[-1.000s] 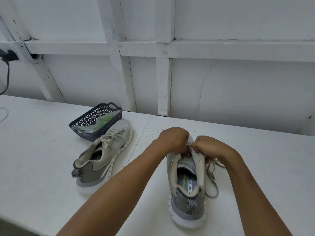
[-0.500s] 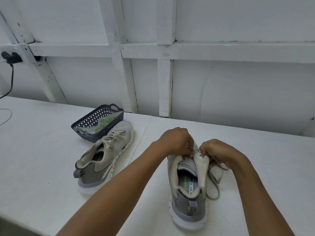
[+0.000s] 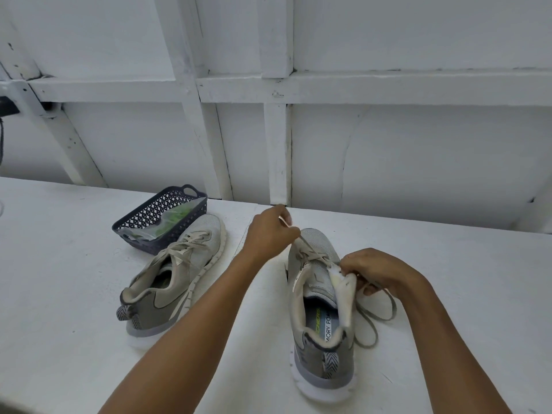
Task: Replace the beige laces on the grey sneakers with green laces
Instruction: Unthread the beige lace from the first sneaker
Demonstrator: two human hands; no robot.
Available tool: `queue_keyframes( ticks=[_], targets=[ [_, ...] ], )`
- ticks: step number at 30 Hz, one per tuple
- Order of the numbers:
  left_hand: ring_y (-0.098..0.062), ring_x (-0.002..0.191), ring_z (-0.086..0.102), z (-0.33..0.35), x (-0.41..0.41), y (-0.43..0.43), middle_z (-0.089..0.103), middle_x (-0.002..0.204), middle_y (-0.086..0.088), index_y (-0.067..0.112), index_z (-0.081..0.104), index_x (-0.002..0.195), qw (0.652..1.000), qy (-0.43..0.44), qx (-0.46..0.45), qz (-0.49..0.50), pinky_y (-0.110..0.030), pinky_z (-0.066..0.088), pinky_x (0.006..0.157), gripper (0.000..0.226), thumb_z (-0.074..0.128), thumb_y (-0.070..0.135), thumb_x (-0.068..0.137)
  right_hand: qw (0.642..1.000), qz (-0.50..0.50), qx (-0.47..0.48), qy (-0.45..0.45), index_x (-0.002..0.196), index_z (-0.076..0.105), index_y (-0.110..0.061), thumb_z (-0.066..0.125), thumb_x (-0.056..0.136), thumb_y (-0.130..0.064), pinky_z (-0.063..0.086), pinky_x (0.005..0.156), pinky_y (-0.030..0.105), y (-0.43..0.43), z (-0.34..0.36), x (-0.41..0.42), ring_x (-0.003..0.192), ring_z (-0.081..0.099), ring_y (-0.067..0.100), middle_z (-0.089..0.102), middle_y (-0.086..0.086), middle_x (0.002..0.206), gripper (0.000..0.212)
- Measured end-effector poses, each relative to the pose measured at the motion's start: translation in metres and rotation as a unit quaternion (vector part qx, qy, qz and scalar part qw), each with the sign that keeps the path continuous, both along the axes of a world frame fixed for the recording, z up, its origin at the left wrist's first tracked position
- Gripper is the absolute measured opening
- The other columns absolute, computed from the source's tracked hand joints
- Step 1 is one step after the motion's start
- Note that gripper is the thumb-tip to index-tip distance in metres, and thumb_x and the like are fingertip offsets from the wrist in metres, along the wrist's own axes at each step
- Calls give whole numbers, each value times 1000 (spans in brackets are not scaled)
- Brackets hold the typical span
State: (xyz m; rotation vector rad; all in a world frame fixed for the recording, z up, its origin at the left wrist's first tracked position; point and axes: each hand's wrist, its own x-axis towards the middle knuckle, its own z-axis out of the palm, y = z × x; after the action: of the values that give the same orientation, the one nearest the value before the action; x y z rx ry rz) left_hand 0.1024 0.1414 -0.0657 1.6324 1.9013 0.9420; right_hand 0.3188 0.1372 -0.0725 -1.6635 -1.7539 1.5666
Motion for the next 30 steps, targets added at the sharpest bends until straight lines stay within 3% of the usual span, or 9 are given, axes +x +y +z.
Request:
queue_keyframes(
  ticks=[3,8,11,14,19,21,24,27,30],
  targets=[
    [-10,74,64,12,-3,-4,70,85,7,27,60,107,995,4,-38,-93,-21,45,60,30,67,12,82,1000,11,17,-23,67,55,-14,60,82,-15,38,52,23,1,0,-5,49,49,12,50,1,60,16],
    [-11,101,60,25,14,-4,66,110,8,29,74,99,961,167,-59,-210,-29,48,83,18,67,25,83,998,21,39,-54,63,60,-17,61,83,-17,37,56,24,0,3,-9,54,50,15,51,3,64,19],
    [-19,98,58,16,29,0,70,101,5,27,76,96,915,313,-103,-233,-33,40,78,19,72,37,80,997,16,41,-59,57,60,-21,62,82,-19,36,54,23,-2,4,-10,51,50,15,50,1,61,25],
    [-22,90,59,12,37,4,69,90,1,21,76,92,903,339,-130,-230,-29,36,68,18,73,33,79,997,11,43,-64,58,62,-21,62,83,-20,37,56,23,-5,5,-9,51,52,15,52,2,63,25],
    [-22,97,47,19,45,2,55,84,5,20,73,97,879,377,-123,-265,-37,34,80,17,67,30,84,997,-1,47,-67,57,63,-21,63,83,-20,38,60,25,-8,8,-7,56,56,17,55,3,66,26],
    [-23,96,56,26,41,-1,68,94,0,17,76,93,905,277,-132,-294,-38,47,80,16,67,26,83,996,-4,45,-71,62,66,-20,64,83,-22,39,60,25,-9,9,-6,57,59,17,59,3,68,21],
    [-24,97,67,45,30,-11,74,100,-10,8,70,76,956,-60,-104,-269,-35,53,91,21,54,16,87,996,-2,36,-80,83,73,-13,64,85,-26,40,62,26,-10,12,-5,60,62,16,63,3,77,15],
    [-29,63,61,60,19,-11,64,69,-13,7,52,73,893,-360,-107,-249,-43,57,80,16,44,10,86,996,-2,36,-78,90,73,-10,63,87,-25,39,63,27,-11,13,-6,59,61,14,60,2,75,18],
    [-17,50,28,66,15,-7,44,61,-5,10,46,77,914,-337,-107,-201,-26,36,48,12,43,10,89,996,3,41,-82,80,70,-15,62,88,-25,39,63,26,-12,14,-7,59,59,11,57,2,74,15]
  ],
)
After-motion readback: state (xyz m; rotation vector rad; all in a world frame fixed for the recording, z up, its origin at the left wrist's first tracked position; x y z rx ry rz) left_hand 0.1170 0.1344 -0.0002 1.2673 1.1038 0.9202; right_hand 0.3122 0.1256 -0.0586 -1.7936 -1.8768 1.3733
